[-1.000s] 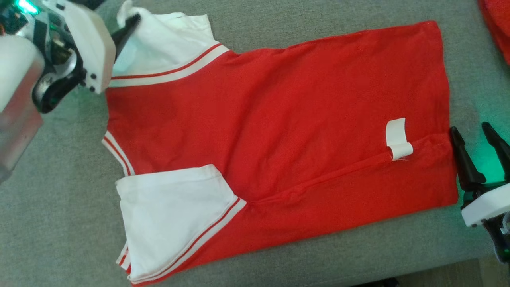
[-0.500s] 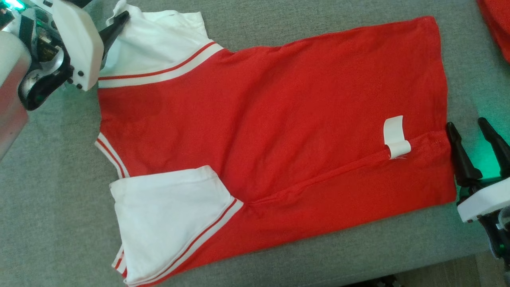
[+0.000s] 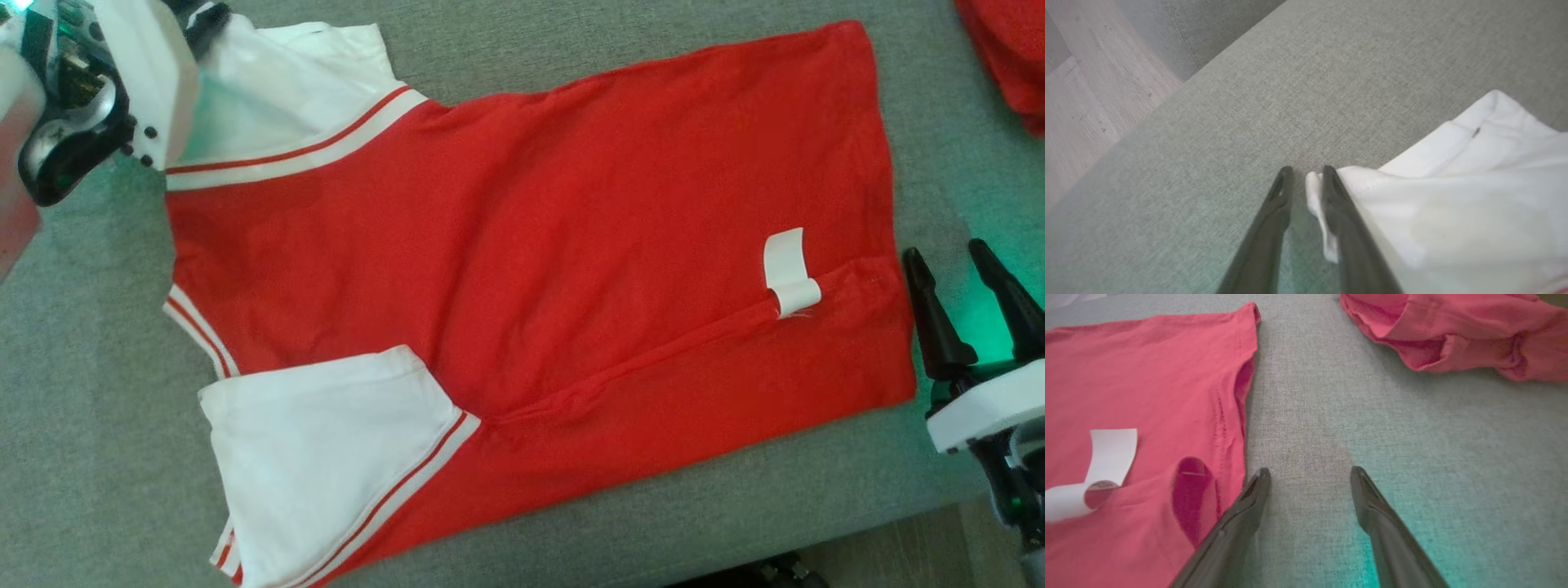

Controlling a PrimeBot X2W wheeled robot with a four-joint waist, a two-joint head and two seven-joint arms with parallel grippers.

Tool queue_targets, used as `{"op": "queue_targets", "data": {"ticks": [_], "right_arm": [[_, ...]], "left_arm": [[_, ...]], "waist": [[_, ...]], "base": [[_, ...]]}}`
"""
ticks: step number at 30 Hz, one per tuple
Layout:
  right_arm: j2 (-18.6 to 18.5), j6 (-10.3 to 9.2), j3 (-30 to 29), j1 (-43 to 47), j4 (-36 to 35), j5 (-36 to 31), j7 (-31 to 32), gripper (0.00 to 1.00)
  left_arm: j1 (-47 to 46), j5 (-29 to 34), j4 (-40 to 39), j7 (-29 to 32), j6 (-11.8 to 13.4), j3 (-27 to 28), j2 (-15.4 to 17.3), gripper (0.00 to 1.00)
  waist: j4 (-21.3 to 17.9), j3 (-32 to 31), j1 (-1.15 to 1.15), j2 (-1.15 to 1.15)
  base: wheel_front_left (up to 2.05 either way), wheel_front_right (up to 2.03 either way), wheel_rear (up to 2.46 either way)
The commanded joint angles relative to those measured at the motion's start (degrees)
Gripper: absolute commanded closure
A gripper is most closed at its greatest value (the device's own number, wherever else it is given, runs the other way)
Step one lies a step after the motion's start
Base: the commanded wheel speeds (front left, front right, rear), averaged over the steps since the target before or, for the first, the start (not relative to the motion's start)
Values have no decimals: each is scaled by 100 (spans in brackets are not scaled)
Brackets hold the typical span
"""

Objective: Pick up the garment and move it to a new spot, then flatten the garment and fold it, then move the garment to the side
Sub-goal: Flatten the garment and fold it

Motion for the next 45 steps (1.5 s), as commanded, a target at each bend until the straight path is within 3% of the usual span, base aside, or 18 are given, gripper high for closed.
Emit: {"op": "queue_targets", "data": {"ticks": [1, 7, 17, 22, 33, 34, 36, 38, 39, 45], "right_arm": [[-98, -5, 67, 31, -93, 47, -80, 0], [-133, -5, 46, -42, -140, 40, -153, 0], [-437, -5, 363, -1056, -348, 225, 361, 0], [-632, -5, 790, -1803, -34, 337, 1028, 0], [-1001, -5, 1539, -3150, 1115, 523, 2110, 0], [-1007, -5, 1540, -3202, 1218, 543, 2144, 11], [-1021, -5, 1587, -3279, 1345, 561, 2176, 47], [-1043, -5, 1605, -3332, 1413, 595, 2130, 76], [-1064, -5, 1618, -3356, 1433, 603, 2090, 100], [-1191, -5, 1648, -3533, 1462, 663, 1687, 100]], "left_arm": [[-167, -94, -35, 193, 11, 93, 276, 100], [-262, -217, -195, 263, 11, 49, 332, 100], [-585, -8, -380, -1058, 11, 157, 151, 100], [-679, 98, -352, -1484, 11, 101, 38, 100], [-777, 47, -373, -1692, 11, -76, -52, 100], [-778, 39, -371, -1706, 11, -87, -58, 100], [-778, 25, -364, -1729, 11, -107, -66, 100], [-775, 10, -353, -1750, 11, -124, -72, 100], [-775, 4, -348, -1773, 11, -131, -73, 100], [-817, 120, -286, -2074, 11, -162, -58, 100]], "waist": [[-15, -5, 0, 0], [12, -50, 0, 0], [250, -209, 0, 0], [369, -231, 0, 0], [627, -121, 0, 0], [644, -116, 0, 0], [673, -111, 0, 0], [689, -113, 0, 0], [694, -116, 0, 0], [690, -106, 0, 0]], "base": [[0, 0, 0], [0, 0, 0], [0, 0, 0], [0, 0, 0], [0, 0, 0], [0, 0, 0], [0, 0, 0], [0, 0, 0], [0, 0, 0], [0, 0, 0]]}}
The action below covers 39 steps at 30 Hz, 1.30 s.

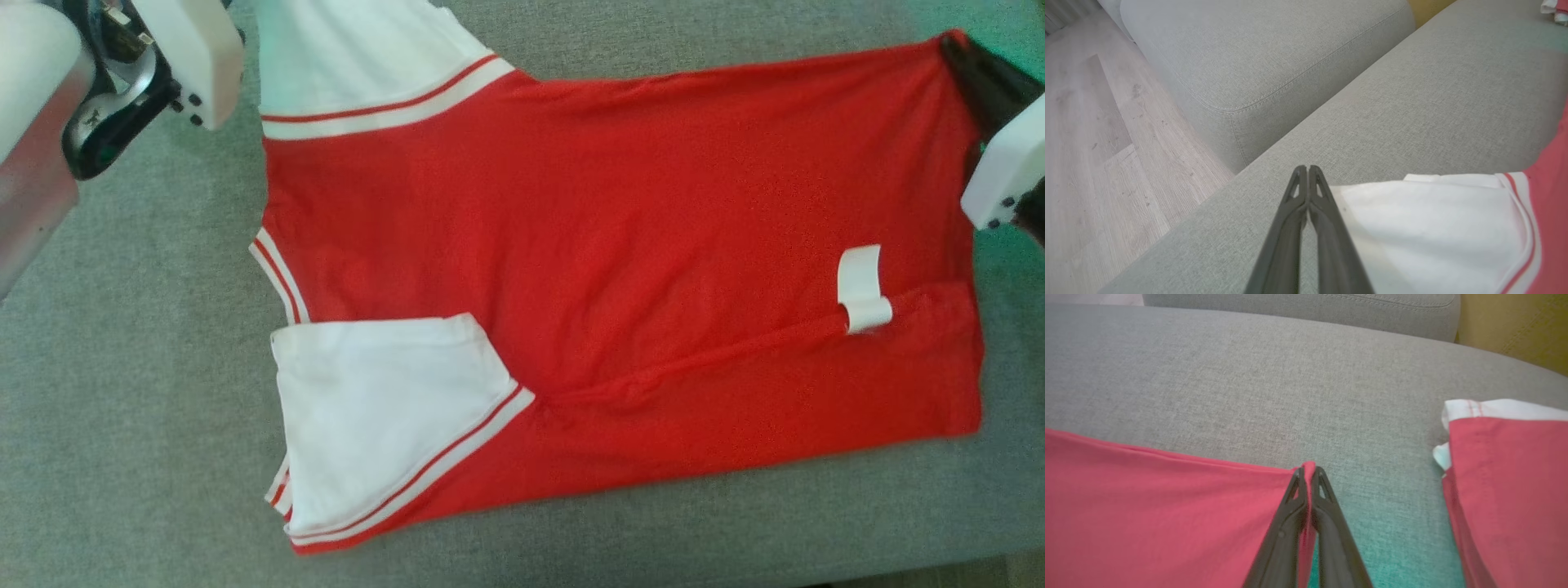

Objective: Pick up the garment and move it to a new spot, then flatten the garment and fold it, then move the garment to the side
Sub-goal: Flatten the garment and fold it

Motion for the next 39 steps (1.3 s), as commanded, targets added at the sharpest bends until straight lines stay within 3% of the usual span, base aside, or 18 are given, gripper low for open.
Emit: {"op": "queue_targets", "data": {"ticks": [1, 5, 13, 21, 31, 39], "right_arm": [[-177, -4, -23, -142, -103, 66, -156, 100], [-167, -4, -81, -312, -57, 102, -395, 100], [-180, -4, -614, -650, 65, 217, -1057, 100], [-376, -4, -915, 230, -300, 553, -1100, 100], [-371, -4, -1511, 1680, -1139, 574, -1184, 100], [-260, -4, -1769, 2374, -1281, 291, -1057, 100]], "left_arm": [[-417, 99, 25, -172, 11, 215, 178, 100], [-524, 208, 150, -513, 11, 242, 141, 100], [-835, 582, 580, -1830, 184, 531, -97, 100], [-253, 539, 345, -2199, 109, 546, -149, 100], [1219, 555, -1111, -2166, 501, 483, 509, 100], [2191, 539, -2749, -1850, 1214, 324, 1068, 100]], "waist": [[-11, 16, 0, 0], [-26, 36, 0, 0], [0, -42, 0, 0], [198, -278, 0, 0], [314, -561, 0, 0], [425, -652, 0, 0]], "base": [[0, 0, 0], [0, 0, 0], [0, 0, 0], [0, 0, 0], [0, 0, 0], [0, 0, 0]]}}
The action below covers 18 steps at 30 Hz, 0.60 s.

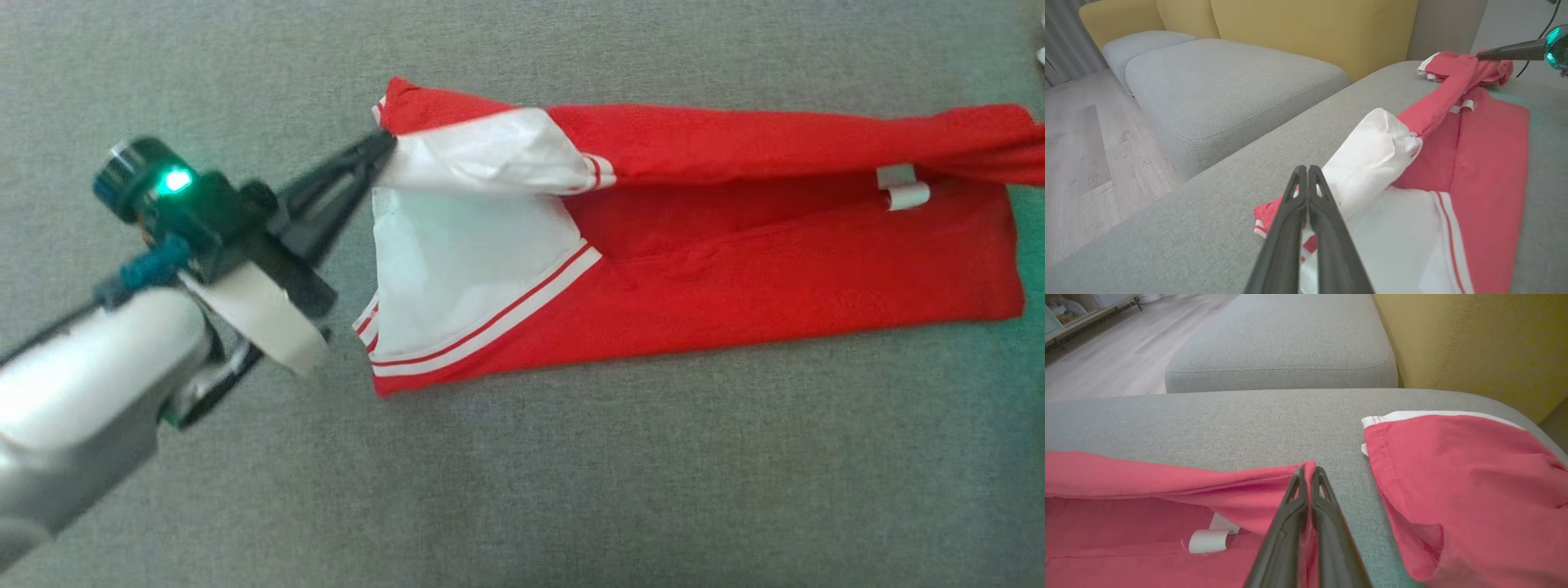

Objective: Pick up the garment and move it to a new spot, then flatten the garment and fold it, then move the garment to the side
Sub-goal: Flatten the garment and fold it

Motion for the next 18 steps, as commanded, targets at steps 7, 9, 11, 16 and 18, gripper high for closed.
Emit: {"op": "queue_targets", "data": {"ticks": [7, 9, 11, 16, 18], "right_arm": [[-51, -4, -130, 383, -29, -231, 89, 100], [-60, -4, -159, 429, 28, -322, 56, 100], [-51, -4, -172, 451, 59, -353, 35, 94], [103, -4, -176, 521, 237, -387, -26, 0], [204, -4, -267, 518, 315, -442, -127, 0]], "left_arm": [[294, -36, -901, 160, 504, 211, 515, 100], [371, -70, -1029, 192, 576, 206, 549, 100], [409, -82, -1084, 195, 617, 205, 565, 100], [630, -175, -1301, 183, 786, 199, 584, 100], [736, -187, -1348, 153, 874, 192, 536, 6]], "waist": [[128, 31, 1, 0], [149, 46, 1, 0], [156, 53, 1, 0], [162, 61, 1, 0], [160, 49, 1, 0]], "base": [[0, 0, 0], [0, 0, 0], [0, 0, 0], [0, 0, 0], [0, 0, 0]]}}
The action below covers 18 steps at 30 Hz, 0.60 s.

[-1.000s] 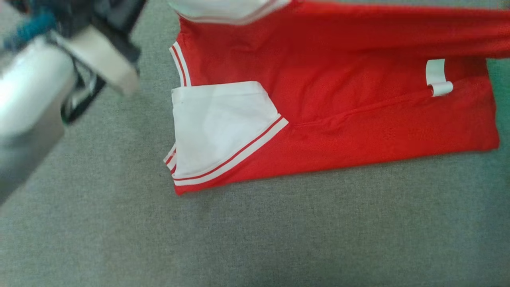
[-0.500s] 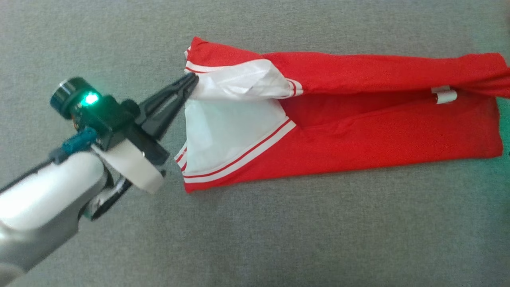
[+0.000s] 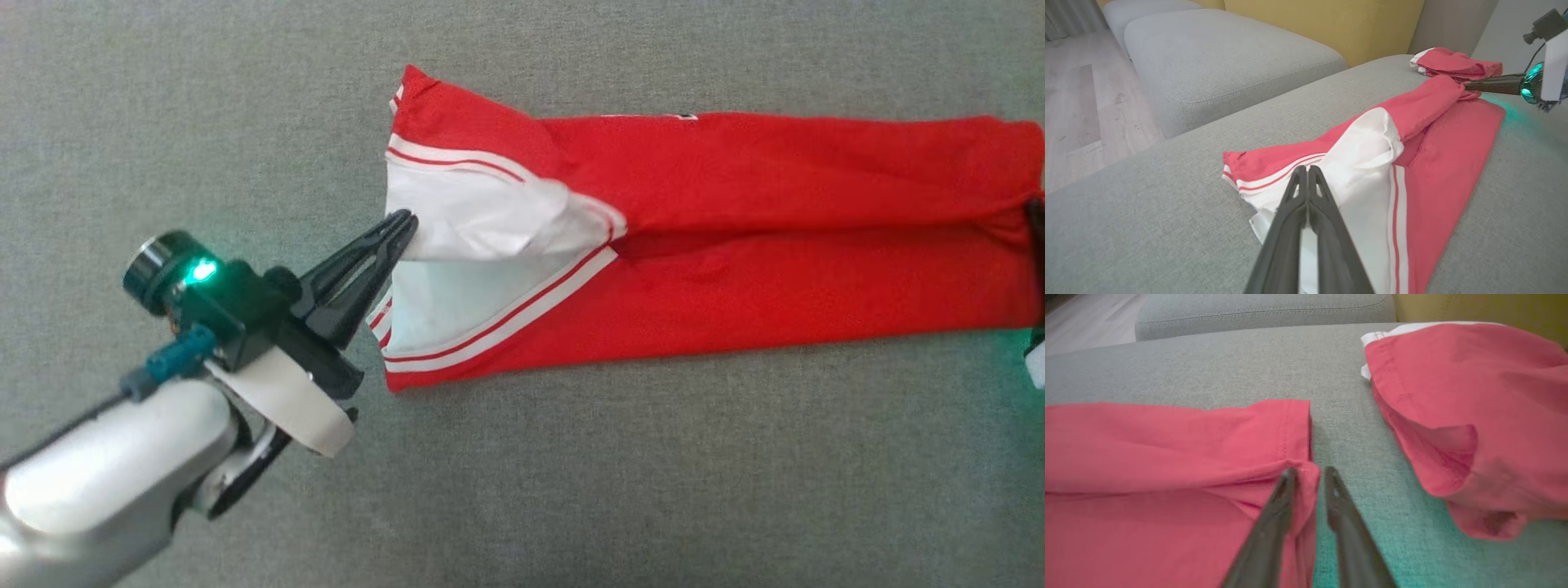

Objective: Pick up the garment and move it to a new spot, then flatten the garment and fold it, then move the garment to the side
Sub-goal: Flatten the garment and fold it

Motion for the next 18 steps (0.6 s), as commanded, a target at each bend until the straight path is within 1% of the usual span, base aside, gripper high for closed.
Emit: {"op": "queue_targets", "data": {"ticks": [1, 4, 8, 10, 12, 13, 15, 17, 18], "right_arm": [[-108, -4, -79, 111, -118, -62, -142, 0], [123, -4, -285, 197, -80, -127, -385, 0], [486, -4, -579, 451, -126, -201, -630, 0], [672, -4, -715, 585, -145, -237, -720, 0], [845, -4, -824, 680, -141, -267, -771, 0], [912, -4, -856, 708, -134, -292, -784, 0], [1034, -4, -956, 721, -97, -330, -807, 0], [1109, -4, -1062, 691, -40, -352, -816, 0], [1143, -4, -1128, 657, -17, -347, -821, 0]], "left_arm": [[10, -37, -118, -86, 123, 239, 173, 0], [210, 18, -61, -284, 526, 325, 31, 0], [637, 234, 99, -523, 1316, 596, -241, 0], [972, 329, 153, -568, 1738, 873, -469, 0], [1349, 640, 110, -576, 2118, 1302, -762, 0], [1575, 828, 87, -577, 2262, 1509, -912, 0], [2034, 1223, 42, -578, 2468, 1910, -1239, 0], [2461, 1632, 15, -579, 2549, 2225, -1548, 0], [2653, 1813, -4, -579, 2550, 2379, -1703, 0]], "waist": [[0, -18, 0, 0], [-2, -90, 0, 0], [5, -224, 0, 0], [31, -311, 0, 0], [65, -404, 0, 0], [90, -451, 0, 0], [166, -554, 0, 0], [273, -660, 0, 0], [330, -707, 0, 0]], "base": [[0, 0, 0], [0, 0, 0], [0, 0, 0], [0, 0, 0], [0, 0, 0], [0, 0, 0], [0, 0, 0], [0, 0, 0], [0, 0, 0]]}}
